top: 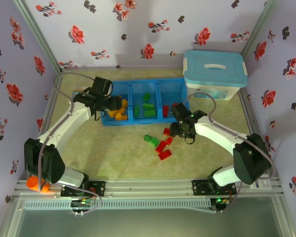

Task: Sort the legos into containers by color
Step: Place the lego in the container, then pick up the lego from the center of the table.

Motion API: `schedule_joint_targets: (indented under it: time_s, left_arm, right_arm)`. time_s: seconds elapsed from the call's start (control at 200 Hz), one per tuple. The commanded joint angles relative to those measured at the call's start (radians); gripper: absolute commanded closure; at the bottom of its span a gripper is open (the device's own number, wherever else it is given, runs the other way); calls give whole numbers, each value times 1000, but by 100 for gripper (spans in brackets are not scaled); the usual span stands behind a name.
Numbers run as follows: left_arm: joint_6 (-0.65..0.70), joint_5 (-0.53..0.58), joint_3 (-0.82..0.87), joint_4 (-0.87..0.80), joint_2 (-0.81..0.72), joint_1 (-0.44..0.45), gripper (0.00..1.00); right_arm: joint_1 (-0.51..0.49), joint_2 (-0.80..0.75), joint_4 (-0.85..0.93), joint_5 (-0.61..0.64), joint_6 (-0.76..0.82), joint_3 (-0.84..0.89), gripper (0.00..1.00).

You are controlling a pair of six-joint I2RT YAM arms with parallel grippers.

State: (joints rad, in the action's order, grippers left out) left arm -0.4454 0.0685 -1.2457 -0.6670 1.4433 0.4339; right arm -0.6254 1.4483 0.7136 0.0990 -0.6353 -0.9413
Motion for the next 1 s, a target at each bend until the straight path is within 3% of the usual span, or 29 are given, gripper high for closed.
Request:
schedule_joint_targets:
  time_s: [0.0,0.1,0.155,0.28,0.645,0.99]
  left_arm:
    - [-16,-10,53,14,-50,12,35]
    - [-23,-15,95,23,-84,14,35]
    - [-24,-13,116,26,-100,14,35]
    - [-28,-10,152,29,-131,14,35]
    - [-45,-8,202,52,-153,14,35]
    - [-39,-7,224,59,-161,14,35]
  right_arm:
    - [-19,55,-6,-27,34,-67,27]
    - [-23,107,4,-22,62,-113,21]
    - [-22,134,27,-12,54,-143,10]
    - [-25,178,41,-12,-9,-174,1]
    - [-42,278,0,19,-209,-206,7]
    - [-54,371,-50,5,-230,-216,15]
